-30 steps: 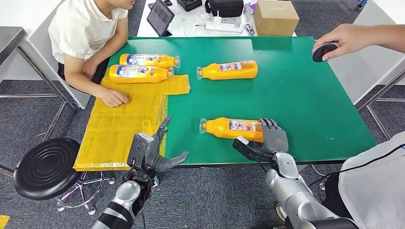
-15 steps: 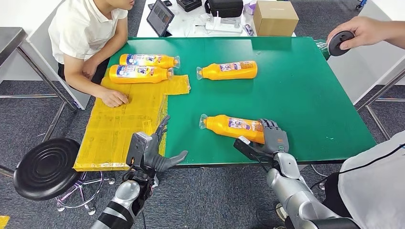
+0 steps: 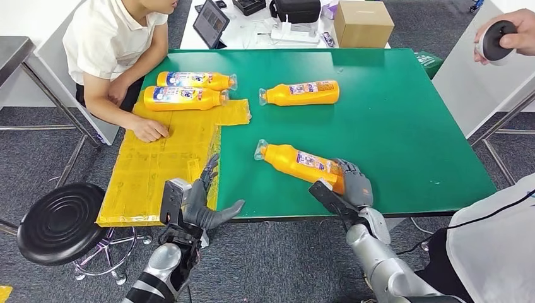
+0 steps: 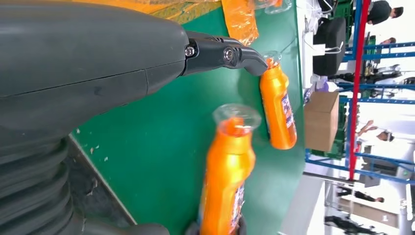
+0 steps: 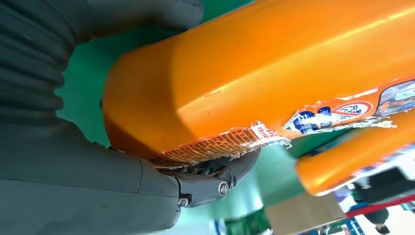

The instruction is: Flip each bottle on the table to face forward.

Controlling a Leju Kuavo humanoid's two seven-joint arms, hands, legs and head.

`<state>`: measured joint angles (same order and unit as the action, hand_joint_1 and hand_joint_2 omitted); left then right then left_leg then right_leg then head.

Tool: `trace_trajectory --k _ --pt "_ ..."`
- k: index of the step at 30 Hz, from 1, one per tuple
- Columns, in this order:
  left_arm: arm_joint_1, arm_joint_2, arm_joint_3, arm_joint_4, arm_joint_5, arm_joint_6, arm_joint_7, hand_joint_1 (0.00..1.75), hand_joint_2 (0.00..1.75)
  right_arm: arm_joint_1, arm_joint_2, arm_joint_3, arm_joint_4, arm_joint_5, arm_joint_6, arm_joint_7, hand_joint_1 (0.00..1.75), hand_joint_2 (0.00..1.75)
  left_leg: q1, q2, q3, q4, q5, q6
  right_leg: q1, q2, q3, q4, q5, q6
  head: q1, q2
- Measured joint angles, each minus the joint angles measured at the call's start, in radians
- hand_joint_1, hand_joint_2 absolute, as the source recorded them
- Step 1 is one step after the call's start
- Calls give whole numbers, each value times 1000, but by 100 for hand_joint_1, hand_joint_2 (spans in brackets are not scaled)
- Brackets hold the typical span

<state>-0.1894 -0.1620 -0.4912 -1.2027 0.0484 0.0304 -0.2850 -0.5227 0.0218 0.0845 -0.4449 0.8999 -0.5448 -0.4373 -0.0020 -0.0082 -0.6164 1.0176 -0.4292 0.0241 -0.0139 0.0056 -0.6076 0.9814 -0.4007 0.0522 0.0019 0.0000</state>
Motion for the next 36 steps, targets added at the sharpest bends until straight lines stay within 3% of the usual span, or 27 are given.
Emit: trace_trajectory --k 8,18,23,28,36 --pt "73 3 22 -93 93 -45 -28 0 175 116 60 -10 -182 -209 29 -49 175 175 0 -1 -2 0 0 0 0 0 -1 0 0 0 0 0" --pt "118 6 42 -155 190 -123 12 0 175 227 105 95 -345 -264 120 -73 175 175 0 -1 -3 0 0 0 0 0 -2 0 -1 0 0 0" --pt "105 6 41 -144 191 -125 43 0 175 251 156 192 -361 -286 193 -100 171 175 1 0 -3 0 0 0 0 0 -3 0 -1 0 0 0" --pt "81 6 41 -122 196 -115 46 0 175 265 201 281 -352 -320 173 -145 167 175 1 -1 -3 0 0 0 0 0 -3 0 -1 -1 0 0" --pt "75 3 41 -111 264 -125 39 0 175 274 218 354 -350 -383 161 -158 163 175 0 -1 -3 0 0 0 0 0 -3 0 -1 0 0 0"
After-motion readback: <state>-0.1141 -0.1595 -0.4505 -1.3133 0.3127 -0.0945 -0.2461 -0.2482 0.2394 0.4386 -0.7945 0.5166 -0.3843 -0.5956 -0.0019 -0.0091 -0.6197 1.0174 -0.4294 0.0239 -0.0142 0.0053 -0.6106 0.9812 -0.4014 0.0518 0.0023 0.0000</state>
